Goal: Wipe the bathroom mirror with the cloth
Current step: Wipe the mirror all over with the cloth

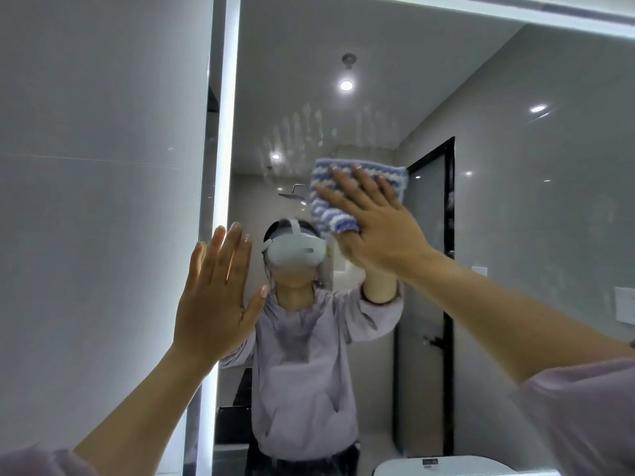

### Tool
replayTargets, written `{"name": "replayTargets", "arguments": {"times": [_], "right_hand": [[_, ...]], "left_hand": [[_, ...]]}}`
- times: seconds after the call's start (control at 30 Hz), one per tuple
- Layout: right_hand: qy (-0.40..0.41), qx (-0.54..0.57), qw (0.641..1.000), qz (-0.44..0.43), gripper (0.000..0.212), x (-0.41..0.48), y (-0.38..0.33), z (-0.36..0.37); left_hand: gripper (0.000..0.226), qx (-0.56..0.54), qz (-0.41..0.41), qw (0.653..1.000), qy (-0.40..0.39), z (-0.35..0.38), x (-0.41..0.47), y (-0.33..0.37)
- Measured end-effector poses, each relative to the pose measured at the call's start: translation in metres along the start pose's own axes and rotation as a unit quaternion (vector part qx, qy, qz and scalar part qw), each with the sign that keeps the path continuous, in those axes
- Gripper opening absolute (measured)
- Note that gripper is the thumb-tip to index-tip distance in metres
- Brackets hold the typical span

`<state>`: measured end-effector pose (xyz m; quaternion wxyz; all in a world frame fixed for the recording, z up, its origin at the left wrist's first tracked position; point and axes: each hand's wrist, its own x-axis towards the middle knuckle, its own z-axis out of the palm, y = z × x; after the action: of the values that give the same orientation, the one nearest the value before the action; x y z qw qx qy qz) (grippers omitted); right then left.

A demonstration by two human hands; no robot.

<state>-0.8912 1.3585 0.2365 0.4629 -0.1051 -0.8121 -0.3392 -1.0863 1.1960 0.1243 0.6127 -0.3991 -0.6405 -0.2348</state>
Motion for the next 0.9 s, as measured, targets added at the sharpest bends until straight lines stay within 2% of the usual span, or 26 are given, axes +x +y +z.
{"name": "replayTargets", "arguments": {"times": [0.1,0.23,0.5,0.77,0.9], "right_hand": [[0.042,0.033,0.994,0.100,0.054,-0.003,0.007,0.004],[0.068,0.069,0.986,0.132,0.058,-0.006,-0.014,0.013],[0.024,0.009,1.000,0.012,0.058,-0.009,-0.029,0.008],[-0.016,-0.014,0.994,-0.103,0.057,0.022,-0.039,0.001],[-0.012,-0.009,0.997,-0.074,0.054,0.044,-0.023,-0.006]], "left_hand": [[0.070,-0.005,0.000,1.000,0.000,0.000,0.000,0.000],[0.069,-0.008,-0.001,1.000,0.004,-0.001,-0.001,0.001],[0.068,-0.020,-0.013,1.000,-0.002,-0.004,0.001,0.003],[0.069,-0.025,-0.019,1.000,-0.002,-0.002,-0.001,0.002],[0.069,-0.023,-0.013,1.000,0.000,-0.001,-0.001,0.001]]}}
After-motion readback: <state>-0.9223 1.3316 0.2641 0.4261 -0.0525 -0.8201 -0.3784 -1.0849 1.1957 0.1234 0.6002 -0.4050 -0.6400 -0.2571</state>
